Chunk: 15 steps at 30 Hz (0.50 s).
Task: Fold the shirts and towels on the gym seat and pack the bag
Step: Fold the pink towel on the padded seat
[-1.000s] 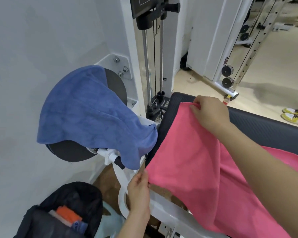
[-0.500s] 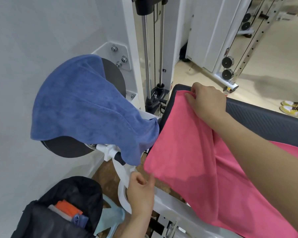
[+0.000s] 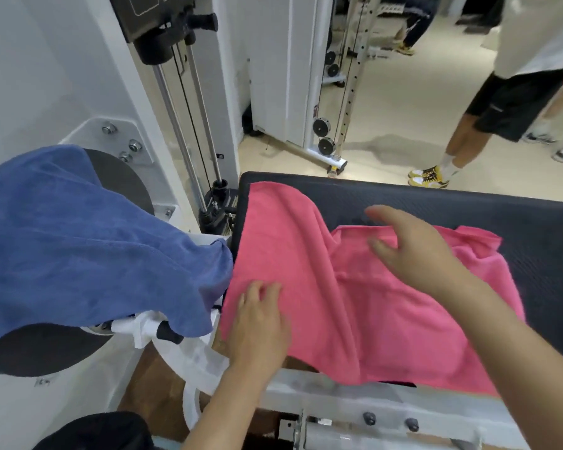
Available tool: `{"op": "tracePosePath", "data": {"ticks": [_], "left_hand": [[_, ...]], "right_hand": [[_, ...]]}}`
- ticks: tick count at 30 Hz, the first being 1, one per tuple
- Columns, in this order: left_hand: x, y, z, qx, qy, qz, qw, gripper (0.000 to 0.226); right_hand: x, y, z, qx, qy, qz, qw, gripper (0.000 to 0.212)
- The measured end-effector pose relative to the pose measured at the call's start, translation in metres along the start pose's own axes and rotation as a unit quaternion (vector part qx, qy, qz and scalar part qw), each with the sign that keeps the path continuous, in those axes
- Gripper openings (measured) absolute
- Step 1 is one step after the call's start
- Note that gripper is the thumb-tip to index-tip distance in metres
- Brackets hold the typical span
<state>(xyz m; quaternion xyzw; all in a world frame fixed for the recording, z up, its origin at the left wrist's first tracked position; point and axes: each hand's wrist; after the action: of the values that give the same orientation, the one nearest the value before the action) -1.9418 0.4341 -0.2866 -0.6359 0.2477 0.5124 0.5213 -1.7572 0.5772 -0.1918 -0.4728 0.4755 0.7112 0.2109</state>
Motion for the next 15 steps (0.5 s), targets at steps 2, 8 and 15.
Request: {"op": "tracePosePath", "data": {"ticks": [2, 8, 15], "left_hand": [[-0.003, -0.009, 0.009, 0.053, -0.054, -0.061, 0.995, 0.031], [-0.004, -0.078, 0.039, 0.233, -0.116, -0.131, 0.957, 0.029], [-0.007, -0.095, 0.108, 0.115, -0.034, 0.046, 0.992, 0.026]], "right_hand": [[-0.014, -0.025, -0.026, 0.037, 0.021, -0.039, 0.998, 0.054], [-0.045, -0.088, -0.046, 0.074, 0.068, -0.1, 0.99, 0.063], [-0.054, -0.139, -0.03, 0.121, 0.032, -0.167, 0.978, 0.045]]}}
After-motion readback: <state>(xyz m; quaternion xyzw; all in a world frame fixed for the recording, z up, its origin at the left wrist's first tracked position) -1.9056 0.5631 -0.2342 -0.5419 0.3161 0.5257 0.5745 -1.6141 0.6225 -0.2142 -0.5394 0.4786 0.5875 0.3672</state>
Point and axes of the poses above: each hand's wrist, its own z-axis towards the middle knuckle, its own x-axis out of the palm, y = z × x, and after that the axes turned 3 degrees about z, right-handed
